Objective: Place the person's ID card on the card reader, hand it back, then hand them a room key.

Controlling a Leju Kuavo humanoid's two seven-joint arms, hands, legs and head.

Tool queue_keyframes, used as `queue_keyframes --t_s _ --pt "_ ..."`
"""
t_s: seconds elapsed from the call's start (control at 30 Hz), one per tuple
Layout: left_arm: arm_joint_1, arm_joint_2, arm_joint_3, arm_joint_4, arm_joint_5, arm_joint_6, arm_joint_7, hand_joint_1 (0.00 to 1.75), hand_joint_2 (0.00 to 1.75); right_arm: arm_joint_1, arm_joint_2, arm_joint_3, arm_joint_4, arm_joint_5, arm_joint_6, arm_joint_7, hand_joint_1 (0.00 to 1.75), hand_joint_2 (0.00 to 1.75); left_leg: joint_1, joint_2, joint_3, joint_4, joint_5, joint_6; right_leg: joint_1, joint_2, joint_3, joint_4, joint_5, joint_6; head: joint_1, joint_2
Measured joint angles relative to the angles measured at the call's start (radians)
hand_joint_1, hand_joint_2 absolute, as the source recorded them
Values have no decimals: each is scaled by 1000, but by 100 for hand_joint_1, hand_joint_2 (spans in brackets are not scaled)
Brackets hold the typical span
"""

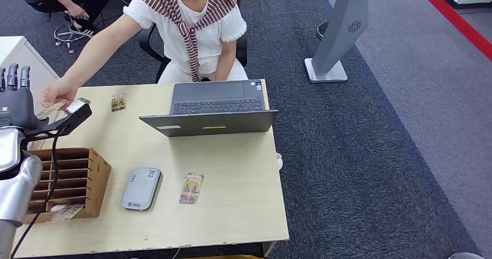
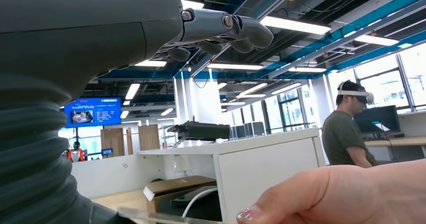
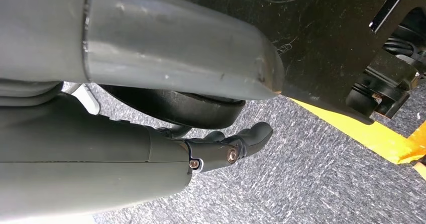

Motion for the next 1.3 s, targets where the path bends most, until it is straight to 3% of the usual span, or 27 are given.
queue_keyframes --t_s 0.03,0.73,1.03,1.3 --pt "-1 0 -1 3 0 2 0 175 175 0 0 0 0 0 0 0 0 0 0 0 0 0 0 0 0 0 0 0 0 0 0 0" --pt "16 15 -1 8 42 8 -27 175 175 0 0 0 0 2 0 1 0 0 0 0 -1 0 0 0 0 0 0 0 0 0 0 0" --pt "181 8 -1 -180 94 85 -90 175 175 0 0 -8 0 2 -8 1 0 0 0 0 -1 0 0 0 0 0 -1 0 0 0 0 0" --pt "261 -3 -1 -305 112 130 -139 175 175 1 0 -16 0 1 -10 0 0 0 0 0 -1 0 0 0 0 0 -1 -1 0 0 0 0"
